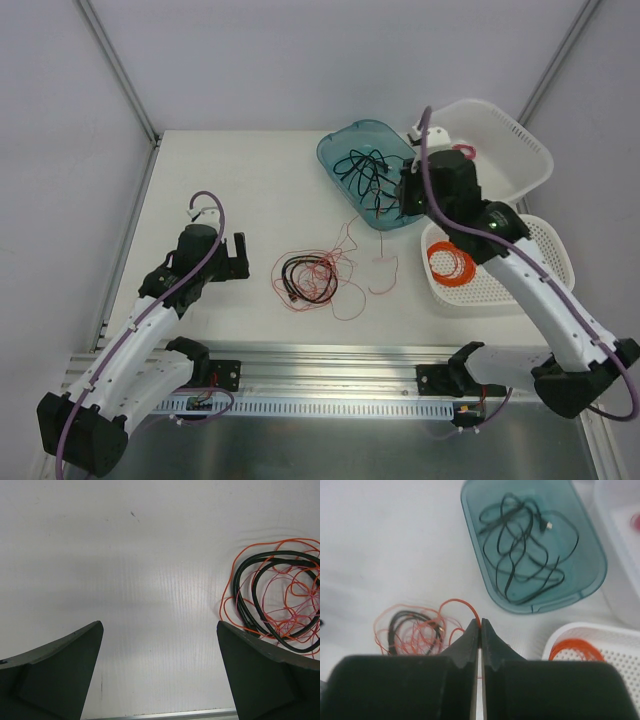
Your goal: Untangle the cables
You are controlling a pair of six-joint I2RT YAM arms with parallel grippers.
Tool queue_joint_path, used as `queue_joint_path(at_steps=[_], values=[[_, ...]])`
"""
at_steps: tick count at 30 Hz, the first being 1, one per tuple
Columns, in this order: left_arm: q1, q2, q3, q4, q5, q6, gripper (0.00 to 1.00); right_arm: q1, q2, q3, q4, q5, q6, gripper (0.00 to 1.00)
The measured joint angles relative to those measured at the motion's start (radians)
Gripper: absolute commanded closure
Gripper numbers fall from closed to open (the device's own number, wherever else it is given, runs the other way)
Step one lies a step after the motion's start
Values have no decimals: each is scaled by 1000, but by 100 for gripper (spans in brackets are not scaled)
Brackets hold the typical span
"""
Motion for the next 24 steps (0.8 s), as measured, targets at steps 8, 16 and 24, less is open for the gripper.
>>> queue_joint_path(at_steps=[8,16,24], values=[[1,0,0,0,0,0,1,1,-105,345,-137,-10,-92,99],[1,0,0,0,0,0,1,1,-119,509,-138,31,-164,99],[1,0,0,0,-1,0,1,1,-137,547,21,177,-247,99]])
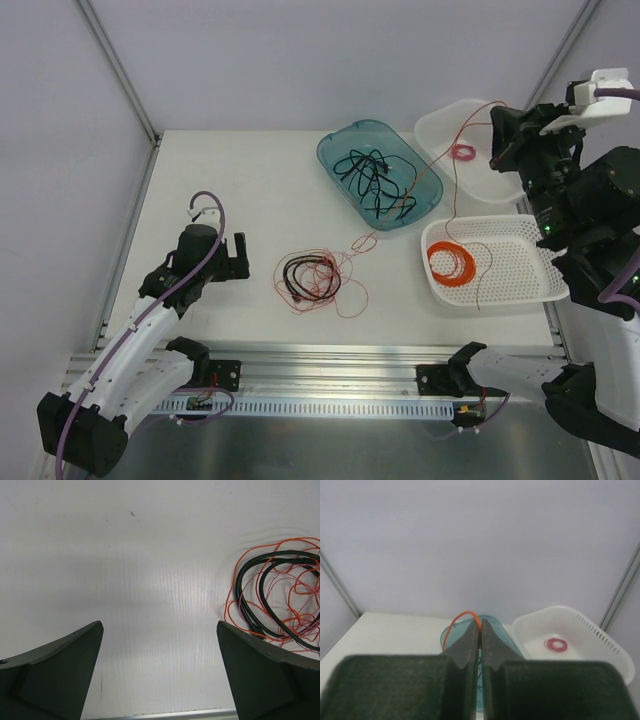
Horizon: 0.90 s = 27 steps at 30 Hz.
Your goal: Untangle the cables
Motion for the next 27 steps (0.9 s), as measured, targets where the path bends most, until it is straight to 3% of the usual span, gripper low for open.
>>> queue_joint_path(at_steps=[6,12,19,23,27], values=[[0,0,0,0,0,0,1,0,-8,12,149,93,-53,99],[0,-21,0,1,31,5,2,0,47,165,39,-40,16,99],[-64,-102,-1,112,311,-11,5,0,2,-154,-46,-246,179,99],[-206,-109,-9,237,369,-35,4,11,34,-298,-96,-305,254,99],[-294,-54,-56,366,386,-94,4,50,77,-317,-146,-294,288,99]])
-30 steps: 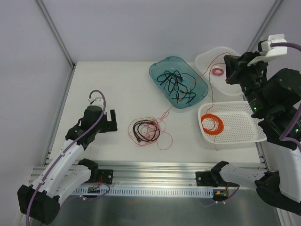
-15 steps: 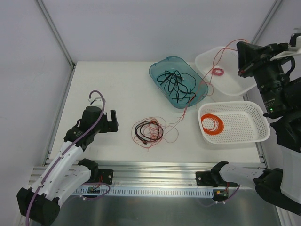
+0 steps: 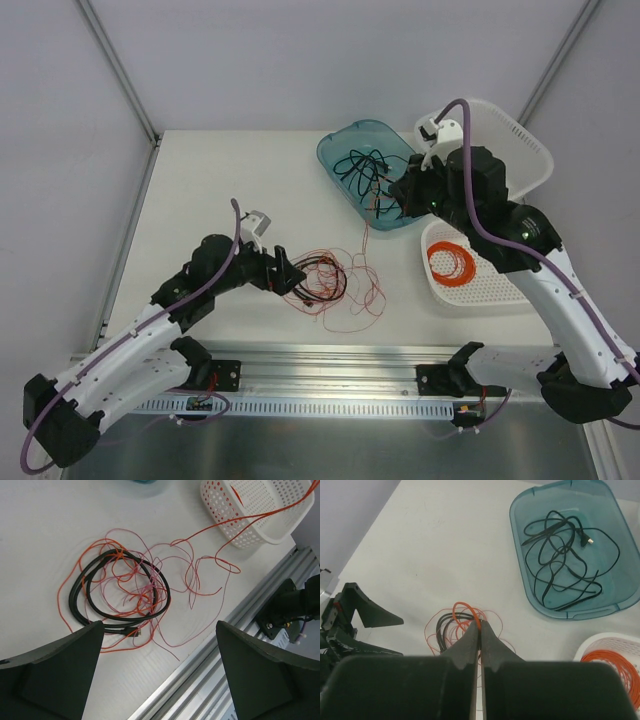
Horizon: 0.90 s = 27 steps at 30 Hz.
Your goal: Untangle the cables
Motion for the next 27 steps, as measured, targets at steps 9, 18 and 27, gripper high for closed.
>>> queue_joint_path(at_steps=[9,18,27], values=[[-245,146,-74,188,-89,-91,7,31,-19,-123,-27,159,48,99],[-518,476,20,337,-341,-109,13,31,-44,-121,-64,322,112,99],[-703,876,312,347,-524,-21,29,31,-57,-130,-84,350,171,99]])
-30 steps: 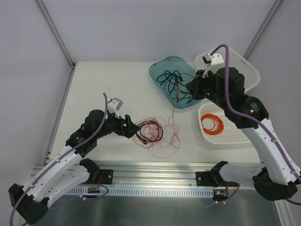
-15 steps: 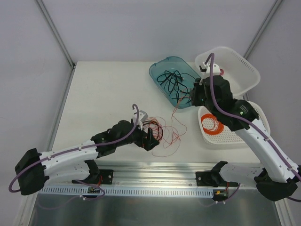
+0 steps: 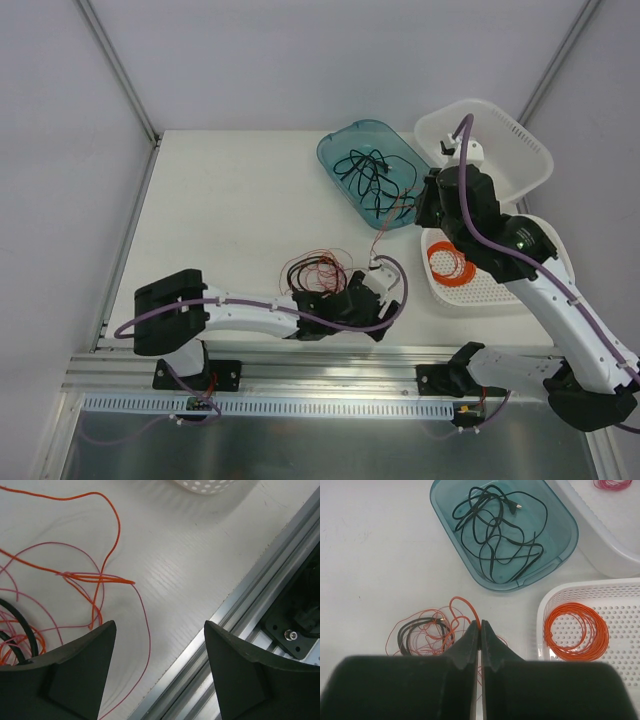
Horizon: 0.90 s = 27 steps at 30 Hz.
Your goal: Untangle the cables
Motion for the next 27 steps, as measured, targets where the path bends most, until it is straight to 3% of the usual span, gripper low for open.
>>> queue_joint_path(at_steps=[8,15,19,20,27], values=[[-55,200,160,-92,-137,19,42,0,-30,-34,2,-1,24,99],[-55,269,209,-175,-187,-6,58,0,-47,-56,2,-1,37,99],[-55,288,223,-199,-200,-29,88,0,-63,-59,2,0,39,99],[-55,288,223,-206,-208,-35,100,0,-68,-59,1,2,38,99],[-36,182,137,-263,-296,-73,100,-1,-102,-60,-32,52,19,99]])
